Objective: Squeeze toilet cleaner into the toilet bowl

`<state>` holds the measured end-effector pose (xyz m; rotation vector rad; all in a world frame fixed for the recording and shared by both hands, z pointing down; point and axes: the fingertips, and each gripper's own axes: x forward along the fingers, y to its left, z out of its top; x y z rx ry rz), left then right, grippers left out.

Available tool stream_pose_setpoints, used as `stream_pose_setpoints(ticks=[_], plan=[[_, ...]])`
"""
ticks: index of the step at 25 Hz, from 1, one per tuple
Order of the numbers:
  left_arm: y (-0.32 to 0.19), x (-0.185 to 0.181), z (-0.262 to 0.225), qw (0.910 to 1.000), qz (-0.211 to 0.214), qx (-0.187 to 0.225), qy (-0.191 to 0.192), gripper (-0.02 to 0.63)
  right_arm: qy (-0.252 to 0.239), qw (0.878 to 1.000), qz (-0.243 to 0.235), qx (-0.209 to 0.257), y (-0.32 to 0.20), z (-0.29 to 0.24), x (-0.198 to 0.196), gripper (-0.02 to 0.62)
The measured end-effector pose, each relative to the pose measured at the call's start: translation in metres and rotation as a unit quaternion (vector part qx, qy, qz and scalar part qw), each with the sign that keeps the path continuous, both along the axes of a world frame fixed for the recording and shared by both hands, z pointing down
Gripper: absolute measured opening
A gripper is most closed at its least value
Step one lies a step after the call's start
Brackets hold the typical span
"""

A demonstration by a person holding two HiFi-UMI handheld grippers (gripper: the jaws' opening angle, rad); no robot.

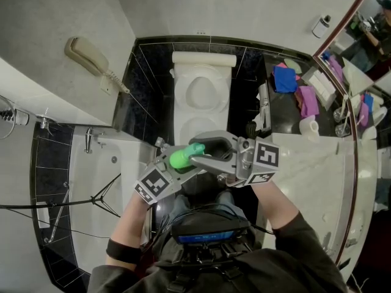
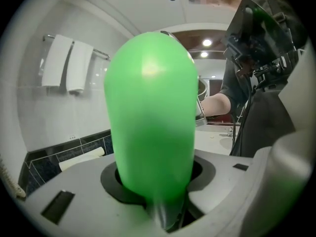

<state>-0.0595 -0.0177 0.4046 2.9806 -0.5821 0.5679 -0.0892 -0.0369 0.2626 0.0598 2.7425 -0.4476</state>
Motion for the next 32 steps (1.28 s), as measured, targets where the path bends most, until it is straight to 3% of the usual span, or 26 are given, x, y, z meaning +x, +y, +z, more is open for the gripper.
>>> stream_pose_setpoints(ticks=[7,12,16,20,23,28,32], plan=[[-0.007,-0.007,0.009,0.9998,-0.020,0.002,-0.010,0.190,-0.005,1.000,0.017,-0.008,-0.011,0.003,0.012,0.150],[-0.015,-0.023,0.018,0.9988,-0.046,-0.002,-0.016,0.190,0.002,0.998,0.056,-0.034,-0.026,0.013,0.024,0.152],[-0.021,-0.034,0.026,0.9975,-0.067,-0.004,-0.023,0.190,0.042,0.993,0.101,-0.047,-0.038,0.035,0.035,0.150],[-0.027,-0.044,0.037,0.9952,-0.092,-0.005,-0.033,0.190,0.099,0.980,0.160,-0.062,-0.053,0.070,0.051,0.147],[-0.027,-0.049,0.048,0.9927,-0.111,-0.005,-0.048,0.190,0.159,0.960,0.216,-0.079,-0.063,0.105,0.071,0.147],[-0.026,-0.060,0.065,0.9889,-0.138,-0.020,-0.050,0.190,0.262,0.898,0.337,-0.111,-0.079,0.182,0.118,0.146],[-0.023,-0.062,0.074,0.9879,-0.144,-0.031,-0.049,0.190,0.297,0.864,0.382,-0.136,-0.078,0.214,0.141,0.145]])
